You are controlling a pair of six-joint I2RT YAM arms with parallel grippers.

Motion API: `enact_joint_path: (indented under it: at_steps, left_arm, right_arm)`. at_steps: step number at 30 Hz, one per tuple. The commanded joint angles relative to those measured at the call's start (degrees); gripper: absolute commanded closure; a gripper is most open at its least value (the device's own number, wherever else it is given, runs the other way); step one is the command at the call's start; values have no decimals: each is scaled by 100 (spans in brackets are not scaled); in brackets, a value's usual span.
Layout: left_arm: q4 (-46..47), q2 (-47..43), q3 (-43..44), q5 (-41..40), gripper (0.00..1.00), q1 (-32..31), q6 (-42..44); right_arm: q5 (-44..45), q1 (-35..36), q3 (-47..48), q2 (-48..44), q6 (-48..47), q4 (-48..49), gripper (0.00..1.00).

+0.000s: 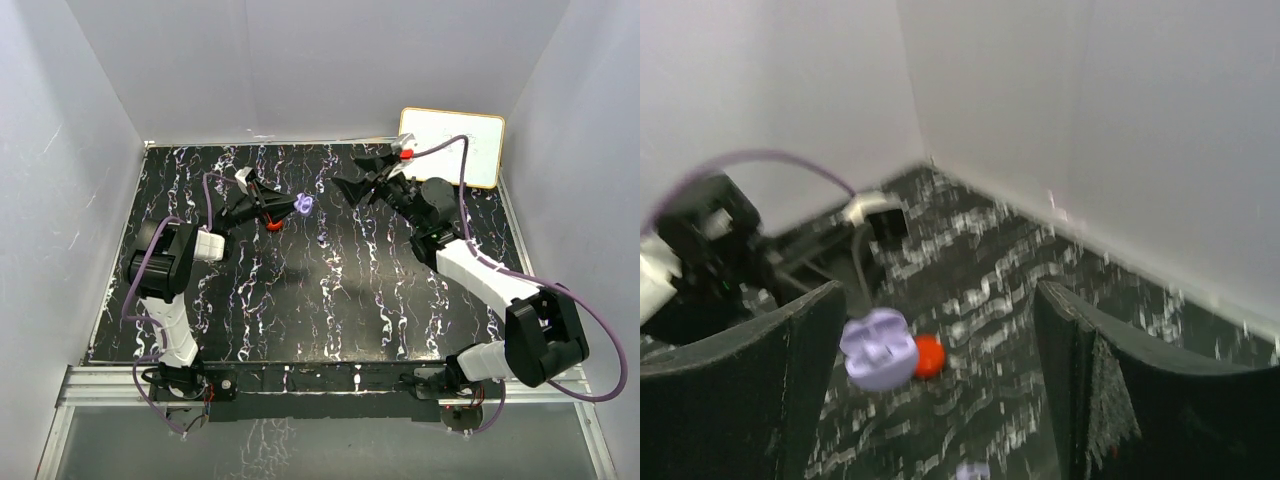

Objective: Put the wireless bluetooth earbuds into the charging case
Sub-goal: Adjust the earbud with the charging case.

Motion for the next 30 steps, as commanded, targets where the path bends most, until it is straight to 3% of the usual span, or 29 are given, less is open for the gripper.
enact_joint_path:
  at_steps: [1, 7, 9, 21, 30]
  left_arm:
    - [656, -362, 4, 428, 100, 21, 1087]
    - [-1534, -1001, 102, 333, 100, 13, 2671]
    - [-1873, -1119, 100, 277, 100, 13, 2888]
    - [-845, -863, -265, -186, 100, 13, 1925]
    - [-378, -779, -456, -445, 100, 4, 1339]
  right_arm:
    - [596, 156, 189, -160, -601, -1978, 26]
    - [861, 347, 203, -156, -630, -2392, 27]
    - [1013, 469, 169, -144, -640, -2403, 28]
    - [2010, 1276, 307, 135, -726, -2535, 29]
    - [2346, 1454, 654, 439, -777, -2655, 29]
